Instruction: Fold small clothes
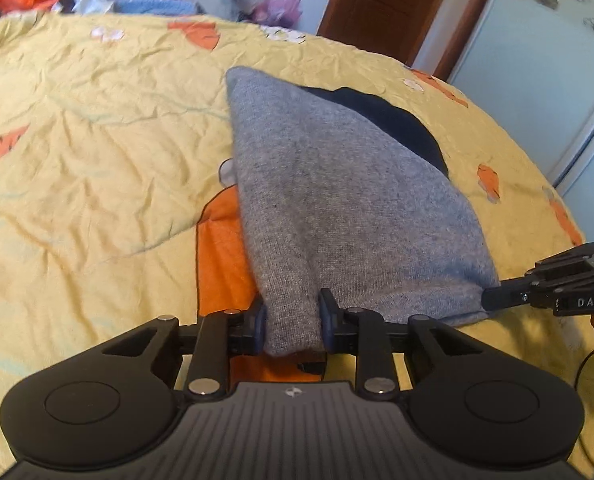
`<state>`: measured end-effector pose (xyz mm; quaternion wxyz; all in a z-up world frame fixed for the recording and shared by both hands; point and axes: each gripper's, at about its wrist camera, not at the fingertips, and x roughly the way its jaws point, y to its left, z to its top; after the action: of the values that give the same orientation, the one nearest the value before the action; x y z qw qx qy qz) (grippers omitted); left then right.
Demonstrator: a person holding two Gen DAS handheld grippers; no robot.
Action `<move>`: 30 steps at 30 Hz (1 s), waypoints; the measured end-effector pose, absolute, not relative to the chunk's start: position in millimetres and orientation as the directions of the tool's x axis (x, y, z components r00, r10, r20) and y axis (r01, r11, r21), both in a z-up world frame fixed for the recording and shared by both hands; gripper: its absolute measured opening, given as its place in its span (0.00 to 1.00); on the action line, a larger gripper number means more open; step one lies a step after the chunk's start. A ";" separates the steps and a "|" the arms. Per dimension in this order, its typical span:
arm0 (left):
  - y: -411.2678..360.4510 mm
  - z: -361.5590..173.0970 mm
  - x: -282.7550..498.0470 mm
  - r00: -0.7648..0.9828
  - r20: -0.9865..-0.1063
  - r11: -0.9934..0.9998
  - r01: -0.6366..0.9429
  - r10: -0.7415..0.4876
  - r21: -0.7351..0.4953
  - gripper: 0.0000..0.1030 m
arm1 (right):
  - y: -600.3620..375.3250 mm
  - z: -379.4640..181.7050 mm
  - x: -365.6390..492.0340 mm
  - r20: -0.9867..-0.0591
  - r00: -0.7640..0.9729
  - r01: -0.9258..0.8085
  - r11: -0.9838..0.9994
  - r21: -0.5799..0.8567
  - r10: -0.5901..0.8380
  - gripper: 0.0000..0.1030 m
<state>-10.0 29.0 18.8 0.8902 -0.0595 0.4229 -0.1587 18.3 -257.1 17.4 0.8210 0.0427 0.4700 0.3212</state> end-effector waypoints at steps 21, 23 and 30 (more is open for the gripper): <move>49.9 12.4 -1.8 0.523 -0.687 0.834 0.090 -0.505 -0.545 0.16 | -256.1 3.0 43.1 -0.643 0.276 -0.305 0.700 0.646 0.714 0.21; 52.0 24.1 -13.9 0.541 -0.675 0.841 0.124 -0.502 -0.526 0.15 | -256.8 15.6 33.7 -0.635 0.280 -0.356 0.692 0.628 0.720 0.21; 41.8 15.2 -57.4 0.489 -0.746 0.892 0.217 -0.452 -0.397 0.13 | -278.5 10.3 9.5 -0.675 0.263 -0.370 0.718 0.589 0.689 0.21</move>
<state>-57.4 41.8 15.2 0.8535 -0.1259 0.4662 -0.1958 9.5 -278.5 10.3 0.7787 0.1585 0.5028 0.3401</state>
